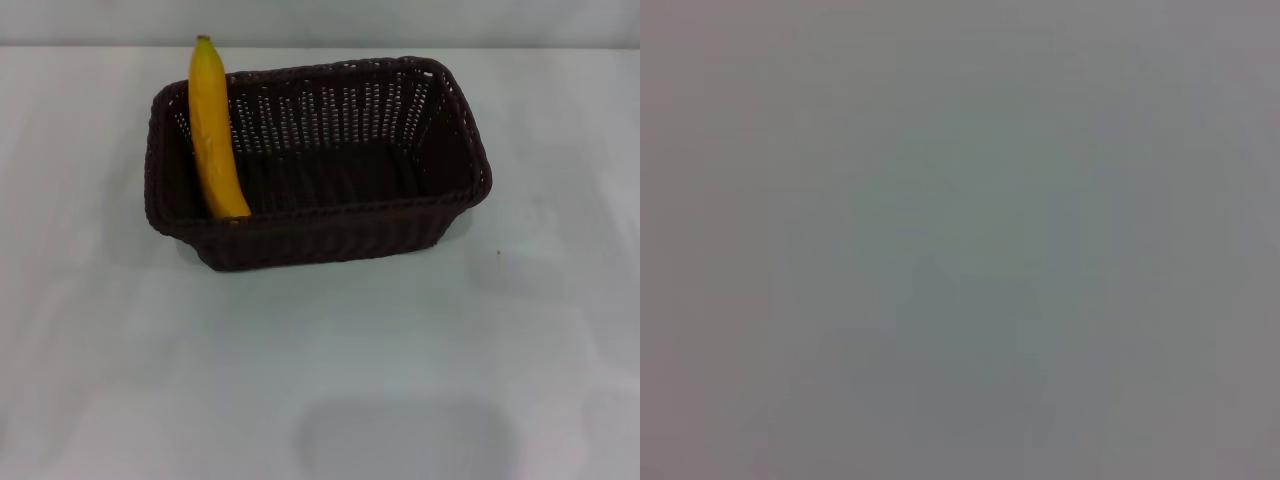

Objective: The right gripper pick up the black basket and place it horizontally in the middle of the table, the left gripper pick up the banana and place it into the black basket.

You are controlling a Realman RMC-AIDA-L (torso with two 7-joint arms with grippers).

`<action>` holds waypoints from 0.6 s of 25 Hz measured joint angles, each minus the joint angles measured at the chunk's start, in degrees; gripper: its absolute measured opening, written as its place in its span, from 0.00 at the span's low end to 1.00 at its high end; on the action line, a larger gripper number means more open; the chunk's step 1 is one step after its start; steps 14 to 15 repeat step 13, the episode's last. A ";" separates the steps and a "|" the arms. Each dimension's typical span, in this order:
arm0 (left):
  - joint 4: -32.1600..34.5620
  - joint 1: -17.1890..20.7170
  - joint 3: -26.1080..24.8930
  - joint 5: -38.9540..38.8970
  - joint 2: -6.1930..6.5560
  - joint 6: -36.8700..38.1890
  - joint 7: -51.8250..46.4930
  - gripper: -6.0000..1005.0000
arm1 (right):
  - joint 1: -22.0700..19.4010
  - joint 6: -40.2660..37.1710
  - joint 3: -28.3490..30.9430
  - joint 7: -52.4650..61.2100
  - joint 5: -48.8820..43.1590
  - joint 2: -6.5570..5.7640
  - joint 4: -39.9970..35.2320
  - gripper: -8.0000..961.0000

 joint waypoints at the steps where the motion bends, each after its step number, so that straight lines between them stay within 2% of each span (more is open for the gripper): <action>1: -1.07 0.05 0.04 -1.49 0.00 -1.22 1.56 0.88 | 0.00 0.05 0.25 0.00 0.29 -0.01 0.50 0.89; 7: -6.24 0.58 -0.54 -6.42 0.15 -6.03 6.67 0.88 | -0.29 0.16 0.73 0.00 3.28 -0.10 1.76 0.89; 15: -9.60 0.82 -0.57 -6.97 0.14 -10.69 11.19 0.88 | -0.26 0.40 0.73 0.00 3.49 -0.09 2.95 0.89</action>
